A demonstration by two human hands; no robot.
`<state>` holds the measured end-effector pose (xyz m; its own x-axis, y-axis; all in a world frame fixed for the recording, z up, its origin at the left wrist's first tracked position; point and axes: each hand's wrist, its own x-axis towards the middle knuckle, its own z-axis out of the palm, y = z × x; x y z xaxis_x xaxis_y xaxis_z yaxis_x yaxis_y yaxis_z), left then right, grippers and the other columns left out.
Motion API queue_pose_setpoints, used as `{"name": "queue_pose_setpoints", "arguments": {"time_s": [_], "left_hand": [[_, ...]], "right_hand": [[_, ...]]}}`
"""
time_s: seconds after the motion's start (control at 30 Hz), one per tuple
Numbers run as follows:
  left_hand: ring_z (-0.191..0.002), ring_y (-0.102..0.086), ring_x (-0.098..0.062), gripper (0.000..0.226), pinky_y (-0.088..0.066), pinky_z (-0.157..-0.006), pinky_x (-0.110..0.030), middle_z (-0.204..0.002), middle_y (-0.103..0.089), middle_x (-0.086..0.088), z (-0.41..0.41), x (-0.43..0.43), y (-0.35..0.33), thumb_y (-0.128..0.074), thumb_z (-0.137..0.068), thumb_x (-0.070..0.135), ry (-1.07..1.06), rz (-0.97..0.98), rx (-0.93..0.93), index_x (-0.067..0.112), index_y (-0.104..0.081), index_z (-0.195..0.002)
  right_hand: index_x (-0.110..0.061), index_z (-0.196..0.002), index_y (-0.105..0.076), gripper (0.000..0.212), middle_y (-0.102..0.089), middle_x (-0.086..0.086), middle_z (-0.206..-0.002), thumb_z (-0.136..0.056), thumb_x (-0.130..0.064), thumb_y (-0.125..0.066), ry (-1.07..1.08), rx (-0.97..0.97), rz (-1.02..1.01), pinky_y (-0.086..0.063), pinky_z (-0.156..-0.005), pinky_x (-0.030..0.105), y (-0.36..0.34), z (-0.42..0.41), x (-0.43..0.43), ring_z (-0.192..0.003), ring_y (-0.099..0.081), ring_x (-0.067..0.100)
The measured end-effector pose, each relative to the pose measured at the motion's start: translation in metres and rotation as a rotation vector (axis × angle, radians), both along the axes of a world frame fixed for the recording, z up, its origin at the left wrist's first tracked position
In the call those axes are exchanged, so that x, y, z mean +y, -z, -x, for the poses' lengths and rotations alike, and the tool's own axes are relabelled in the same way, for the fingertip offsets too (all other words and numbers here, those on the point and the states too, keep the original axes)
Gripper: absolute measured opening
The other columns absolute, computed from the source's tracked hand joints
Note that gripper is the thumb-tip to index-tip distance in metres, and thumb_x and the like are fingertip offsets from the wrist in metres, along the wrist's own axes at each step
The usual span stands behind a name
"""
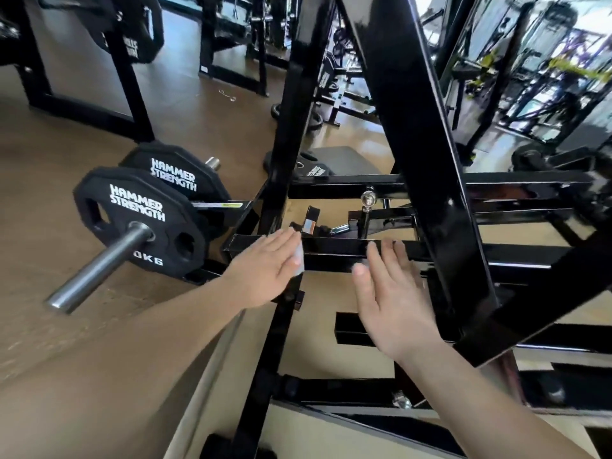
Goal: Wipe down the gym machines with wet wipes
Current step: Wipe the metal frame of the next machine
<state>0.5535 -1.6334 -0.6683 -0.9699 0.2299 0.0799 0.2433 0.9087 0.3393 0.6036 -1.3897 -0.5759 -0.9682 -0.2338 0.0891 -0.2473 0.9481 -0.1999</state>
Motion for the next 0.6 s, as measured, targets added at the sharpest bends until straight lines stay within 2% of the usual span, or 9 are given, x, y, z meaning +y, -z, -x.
{"name": "queue_pose_setpoints", "arguments": {"time_s": [0.1, 0.17, 0.23, 0.27, 0.37, 0.43, 0.5, 0.57, 0.6], "left_hand": [[-0.159, -0.003, -0.020, 0.064, -0.004, -0.129, -0.037, -0.172, -0.009, -0.009, 0.003, -0.011, 0.005, -0.005, -0.109, 0.042, -0.289, 0.085, -0.089, 0.009, -0.010, -0.164], [-0.154, -0.019, -0.029, 0.061, -0.014, -0.127, -0.042, -0.166, -0.025, -0.016, 0.006, 0.016, -0.009, -0.011, -0.109, 0.037, -0.414, 0.087, -0.087, 0.007, -0.026, -0.159], [-0.142, -0.035, -0.031, 0.049, -0.026, -0.122, -0.044, -0.152, -0.041, -0.016, 0.005, 0.064, -0.028, -0.032, -0.105, 0.030, -0.302, 0.088, 0.026, 0.010, -0.043, -0.149], [-0.143, -0.035, -0.029, 0.050, -0.025, -0.123, -0.043, -0.153, -0.041, -0.014, 0.004, 0.090, -0.031, -0.040, -0.101, 0.030, -0.214, 0.062, 0.101, 0.012, -0.043, -0.148], [-0.156, -0.018, -0.015, 0.068, -0.014, -0.128, -0.035, -0.168, -0.024, 0.001, 0.004, 0.130, -0.038, -0.036, -0.100, 0.045, 0.001, -0.049, 0.187, 0.020, -0.022, -0.161], [-0.155, -0.016, -0.007, 0.065, -0.018, -0.127, -0.030, -0.169, -0.020, 0.011, 0.008, 0.112, -0.029, -0.037, -0.102, 0.043, 0.104, -0.099, 0.184, 0.027, -0.019, -0.163], [-0.152, -0.028, -0.009, 0.060, -0.032, -0.122, -0.030, -0.164, -0.030, 0.011, -0.001, 0.075, -0.018, -0.047, -0.101, 0.023, 0.080, -0.094, 0.162, 0.027, -0.029, -0.158], [-0.153, -0.028, -0.019, 0.063, -0.024, -0.125, -0.030, -0.165, -0.028, 0.000, -0.024, 0.032, -0.010, -0.046, -0.098, 0.006, -0.110, -0.052, 0.072, 0.015, -0.029, -0.158], [-0.151, -0.031, -0.024, 0.061, -0.022, -0.125, -0.029, -0.163, -0.033, -0.006, -0.038, 0.012, -0.007, -0.043, -0.100, 0.004, -0.229, -0.095, 0.017, 0.011, -0.029, -0.158]], "right_hand": [[-0.026, -0.166, -0.004, 0.089, 0.011, -0.006, -0.173, -0.091, -0.071, 0.014, -0.044, -0.010, -0.067, 0.012, -0.128, 0.039, 0.005, 0.011, -0.002, -0.155, 0.023, 0.009], [-0.026, -0.166, -0.007, 0.094, 0.006, -0.006, -0.173, -0.088, -0.074, 0.015, -0.042, -0.018, -0.003, 0.010, -0.128, 0.037, 0.007, 0.017, -0.004, -0.156, 0.019, 0.008], [-0.024, -0.165, -0.015, 0.096, -0.002, -0.005, -0.174, -0.088, -0.075, 0.011, -0.033, 0.008, 0.086, 0.007, -0.129, 0.035, 0.006, 0.021, -0.004, -0.158, 0.012, 0.007], [-0.023, -0.165, -0.019, 0.095, -0.006, -0.004, -0.174, -0.089, -0.074, 0.009, -0.030, 0.025, 0.124, 0.006, -0.129, 0.034, 0.006, 0.022, -0.004, -0.158, 0.009, 0.007], [-0.021, -0.162, -0.029, 0.086, -0.017, -0.002, -0.172, -0.096, -0.068, -0.001, -0.019, 0.052, 0.221, -0.002, -0.130, 0.035, 0.001, 0.020, -0.004, -0.158, 0.001, 0.006], [-0.020, -0.160, -0.034, 0.074, -0.022, -0.002, -0.171, -0.103, -0.061, -0.011, -0.023, 0.028, 0.249, -0.007, -0.130, 0.036, -0.008, 0.015, -0.008, -0.158, -0.003, 0.006], [-0.020, -0.158, -0.038, 0.062, -0.025, -0.004, -0.169, -0.107, -0.053, -0.022, -0.048, -0.008, 0.225, -0.008, -0.130, 0.033, -0.016, 0.008, -0.015, -0.158, -0.008, 0.007], [-0.023, -0.158, -0.039, 0.061, -0.027, -0.010, -0.168, -0.107, -0.055, -0.024, -0.082, -0.042, 0.170, -0.010, -0.125, 0.025, -0.025, -0.002, -0.029, -0.156, -0.012, 0.004], [-0.027, -0.158, -0.038, 0.063, -0.027, -0.013, -0.168, -0.106, -0.058, -0.023, -0.101, -0.068, 0.153, -0.013, -0.123, 0.023, -0.027, -0.008, -0.038, -0.156, -0.013, 0.002]]}}
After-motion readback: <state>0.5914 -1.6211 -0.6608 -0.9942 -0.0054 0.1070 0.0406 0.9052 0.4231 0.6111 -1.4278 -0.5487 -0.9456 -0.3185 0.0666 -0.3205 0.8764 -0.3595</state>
